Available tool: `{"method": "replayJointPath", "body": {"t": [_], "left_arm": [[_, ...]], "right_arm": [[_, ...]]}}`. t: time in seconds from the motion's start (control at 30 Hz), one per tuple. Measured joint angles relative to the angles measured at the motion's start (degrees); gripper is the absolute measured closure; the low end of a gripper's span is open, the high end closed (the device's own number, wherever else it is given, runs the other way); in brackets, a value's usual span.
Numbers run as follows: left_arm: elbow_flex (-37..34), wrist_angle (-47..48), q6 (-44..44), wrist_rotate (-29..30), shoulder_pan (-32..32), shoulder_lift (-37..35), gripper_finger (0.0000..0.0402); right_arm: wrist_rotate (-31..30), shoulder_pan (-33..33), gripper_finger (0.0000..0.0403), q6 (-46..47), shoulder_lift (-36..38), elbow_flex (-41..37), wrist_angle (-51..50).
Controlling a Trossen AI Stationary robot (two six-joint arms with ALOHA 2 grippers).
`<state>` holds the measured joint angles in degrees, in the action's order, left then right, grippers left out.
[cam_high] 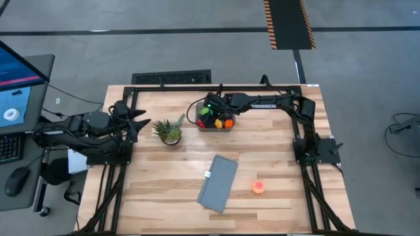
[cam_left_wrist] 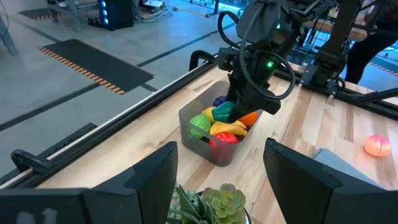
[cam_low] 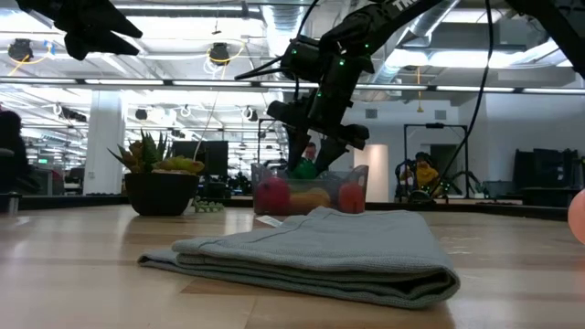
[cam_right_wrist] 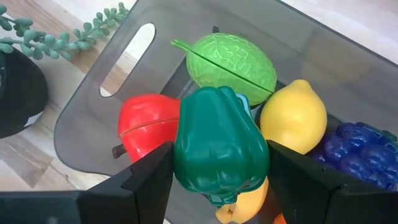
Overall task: Pick and placing Produce into tupperware
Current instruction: Put the bell pepper into the black bin
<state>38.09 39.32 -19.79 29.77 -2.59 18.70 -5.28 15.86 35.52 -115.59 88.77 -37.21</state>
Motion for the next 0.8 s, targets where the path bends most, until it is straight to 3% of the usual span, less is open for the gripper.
{"method": "replayJointPath", "body": {"t": [0.57, 0.8], "left_arm": [[0.0, 0.0, 0.0, 0.0, 0.0, 0.0, 0.0175], [0.0, 0.0, -0.3, 0.0, 0.0, 0.0, 0.0175]], "right_arm": [[1.0, 0.0, 0.0135, 0.0, 0.0, 0.0, 0.0], [1.0, 0.0, 0.0102, 0.1, 0.0, 0.0, 0.0]]}}
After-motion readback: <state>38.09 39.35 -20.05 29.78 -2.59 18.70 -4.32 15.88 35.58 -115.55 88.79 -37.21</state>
